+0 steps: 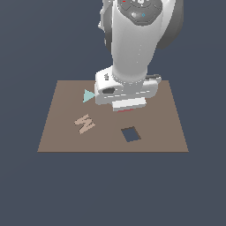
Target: Insert a designated object into the corresponding slot on a board.
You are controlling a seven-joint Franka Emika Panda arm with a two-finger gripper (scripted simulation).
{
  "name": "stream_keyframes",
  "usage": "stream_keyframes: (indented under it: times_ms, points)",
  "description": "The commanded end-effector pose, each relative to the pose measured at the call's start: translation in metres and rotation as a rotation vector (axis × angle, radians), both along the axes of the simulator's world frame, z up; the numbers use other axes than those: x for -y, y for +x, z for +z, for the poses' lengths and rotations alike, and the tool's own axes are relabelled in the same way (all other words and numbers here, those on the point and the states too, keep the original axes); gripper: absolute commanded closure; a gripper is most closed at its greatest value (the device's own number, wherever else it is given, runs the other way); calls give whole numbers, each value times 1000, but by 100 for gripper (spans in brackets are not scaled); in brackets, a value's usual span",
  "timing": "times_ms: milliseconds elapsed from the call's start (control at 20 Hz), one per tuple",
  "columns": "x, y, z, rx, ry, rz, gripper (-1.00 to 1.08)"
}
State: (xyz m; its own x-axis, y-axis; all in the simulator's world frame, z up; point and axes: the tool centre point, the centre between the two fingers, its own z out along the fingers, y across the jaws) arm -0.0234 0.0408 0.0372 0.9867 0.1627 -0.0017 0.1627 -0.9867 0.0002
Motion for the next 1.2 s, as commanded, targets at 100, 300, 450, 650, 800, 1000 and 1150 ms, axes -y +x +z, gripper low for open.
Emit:
stream_keyframes:
  times_ms: [100, 300, 450, 650, 800, 1000, 1150]
  points:
    - [22, -25, 2, 1, 0, -63, 108]
    - [35, -42, 3, 1, 0, -104, 108]
    - [42, -52, 3, 1, 0, -127, 108]
    - [48, -60, 3, 0, 0, -146, 108]
    - [50, -62, 4, 0, 0, -151, 108]
    - [48, -60, 3, 0, 0, -146, 108]
    - [48, -60, 3, 0, 0, -146, 108]
